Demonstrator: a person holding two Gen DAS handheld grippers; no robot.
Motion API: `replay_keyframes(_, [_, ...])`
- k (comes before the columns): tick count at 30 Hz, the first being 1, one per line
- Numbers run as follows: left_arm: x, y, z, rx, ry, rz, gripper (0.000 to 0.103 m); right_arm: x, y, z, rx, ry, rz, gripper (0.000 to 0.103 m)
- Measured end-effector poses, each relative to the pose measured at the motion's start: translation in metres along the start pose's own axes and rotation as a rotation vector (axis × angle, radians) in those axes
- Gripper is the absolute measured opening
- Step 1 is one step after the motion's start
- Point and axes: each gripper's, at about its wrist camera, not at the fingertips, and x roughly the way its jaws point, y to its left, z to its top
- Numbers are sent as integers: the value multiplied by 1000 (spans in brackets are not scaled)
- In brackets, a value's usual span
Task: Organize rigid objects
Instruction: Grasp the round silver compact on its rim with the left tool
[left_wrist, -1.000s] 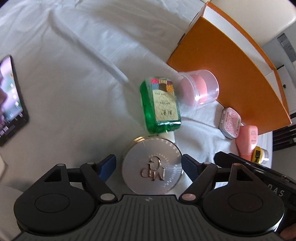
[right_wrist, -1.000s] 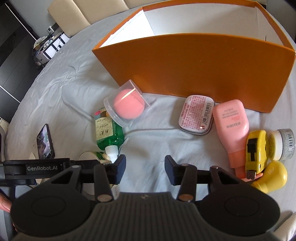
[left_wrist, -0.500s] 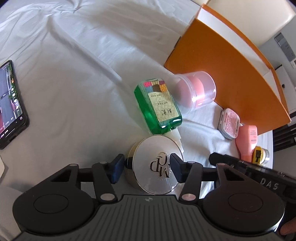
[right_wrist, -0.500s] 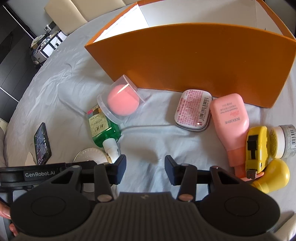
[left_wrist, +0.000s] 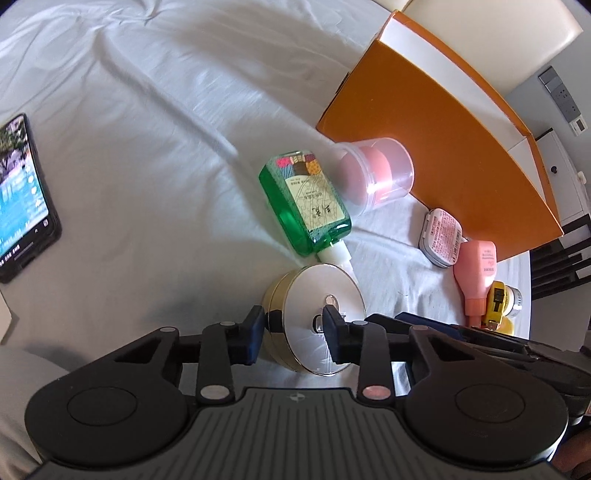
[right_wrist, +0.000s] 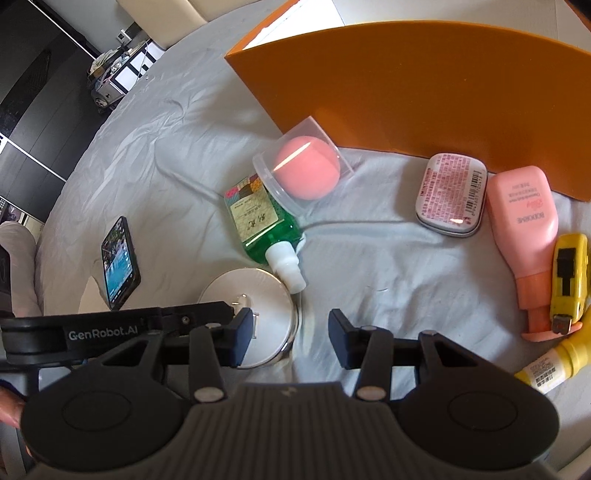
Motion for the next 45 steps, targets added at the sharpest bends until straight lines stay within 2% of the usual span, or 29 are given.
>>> replay_keyframes(2, [4,1,0,-9,6,-3,47,6,-1,-3,4,16,-10,36])
replay_keyframes(4, [11,5,0,-44,19,-8,53,11,-3,-5,19,31,-12,30])
replay_keyframes(5, [14,5,0,-48,18,-11,60,12,-4,-6,28,31,-4,30])
replay_keyframes(8, [22,5,-1,-53,18,-20,71,14,-2,-5,24,28,-9,30])
replay_keyframes(13, [36,15,3,-116,56,-68,80,15,0,-3,11,14,-43,30])
replay_keyframes(16, [40,12,5,-113,61,-65,83,16,-2,-3,19,10,-45,29])
replay_keyframes(19, [38,11,4,-112,56,-68,79,14,-3,-3,15,7,-53,28])
replay_keyframes(23, [21,13,-1,-115,11,-75,57,13,1,-4,-3,-7,-58,28])
replay_keyframes(26, [6,12,-6,-98,-12,-97,43,10,0,-4,-12,-21,-68,28])
replay_keyframes(28, [-1,9,-7,-88,-21,-123,38,9,-3,-3,-10,-22,-77,27])
replay_keyframes(33, [16,-9,-3,-51,13,-120,39,11,-10,-1,19,-12,-77,22])
replay_keyframes(34, [20,-11,-4,-52,11,-128,37,12,-11,-1,18,-11,-83,18])
replay_keyframes(36, [19,-13,-5,-46,3,-139,34,11,-15,-1,26,-9,-70,16])
replay_keyframes(39, [8,-12,-4,-31,-17,-131,31,7,-12,2,5,-20,-65,18])
replay_keyframes(41, [-3,-9,-3,-30,-45,-122,31,5,-7,6,-27,-43,-62,28])
replay_keyframes(45, [-19,6,7,-62,-139,-36,31,9,10,18,-139,-73,-69,37])
